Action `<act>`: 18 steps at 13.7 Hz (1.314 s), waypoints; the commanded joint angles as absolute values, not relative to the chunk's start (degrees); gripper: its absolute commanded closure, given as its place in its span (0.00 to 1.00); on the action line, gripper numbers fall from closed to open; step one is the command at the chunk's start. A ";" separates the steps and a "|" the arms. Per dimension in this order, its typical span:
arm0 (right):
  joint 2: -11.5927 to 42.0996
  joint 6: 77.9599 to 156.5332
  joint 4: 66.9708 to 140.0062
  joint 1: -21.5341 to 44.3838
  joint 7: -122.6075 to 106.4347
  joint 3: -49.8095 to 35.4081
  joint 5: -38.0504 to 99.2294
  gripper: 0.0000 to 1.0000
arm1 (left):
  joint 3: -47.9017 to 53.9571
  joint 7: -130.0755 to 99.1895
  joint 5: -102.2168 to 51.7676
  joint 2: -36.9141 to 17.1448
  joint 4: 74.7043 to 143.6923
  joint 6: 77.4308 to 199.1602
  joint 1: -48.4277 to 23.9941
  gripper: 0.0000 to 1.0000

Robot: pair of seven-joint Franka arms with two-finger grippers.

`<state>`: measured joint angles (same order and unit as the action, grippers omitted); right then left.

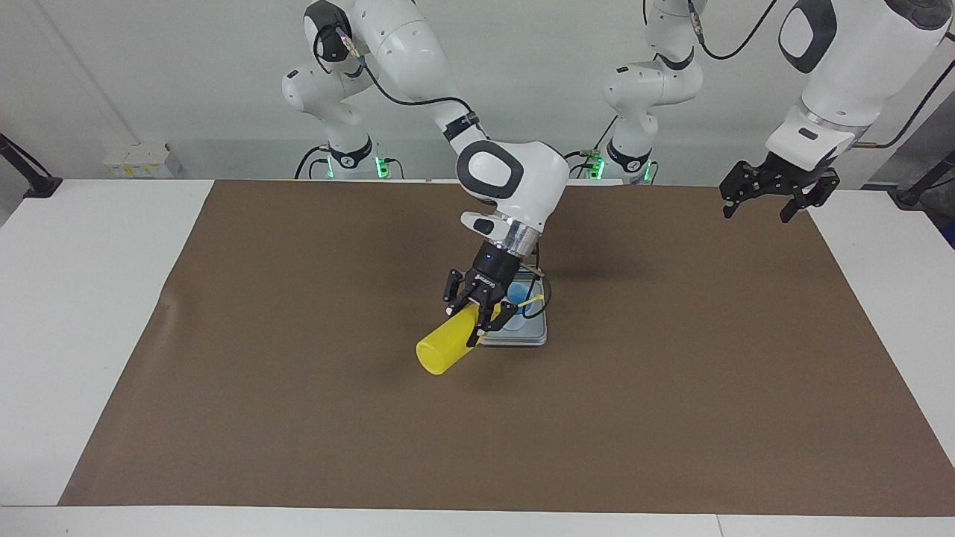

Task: Pour seasoning into cup on scale with both arms
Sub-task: 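Tilt the yellow bottle nozzle-down over the blue cup with the right gripper, then turn the yellow bottle upright and carry it back with the right gripper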

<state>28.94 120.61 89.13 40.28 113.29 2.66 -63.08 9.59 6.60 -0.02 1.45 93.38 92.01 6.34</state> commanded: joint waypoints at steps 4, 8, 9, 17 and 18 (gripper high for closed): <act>25.75 121.55 92.64 40.60 115.49 2.46 -69.00 1.00 | 10.02 6.77 0.00 2.90 94.75 92.11 7.03 0.00; 25.05 121.64 91.85 39.73 118.92 2.46 -65.14 1.00 | 10.02 6.85 0.00 2.90 94.75 92.11 7.03 0.00; 23.92 122.34 91.85 38.60 118.39 2.55 -63.04 1.00 | 10.02 6.77 0.00 2.90 94.75 92.11 7.03 0.00; 17.84 124.45 93.51 26.82 118.13 2.55 -25.90 1.00 | 10.02 6.77 0.00 2.90 94.83 92.11 7.03 0.00; 17.49 124.54 93.95 25.24 117.95 2.55 -21.32 1.00 | 10.02 6.77 0.00 2.90 94.83 92.11 7.03 0.00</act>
<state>19.65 123.50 91.35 28.30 117.85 3.16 -28.27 9.59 6.60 -0.02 1.45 93.38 92.01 6.34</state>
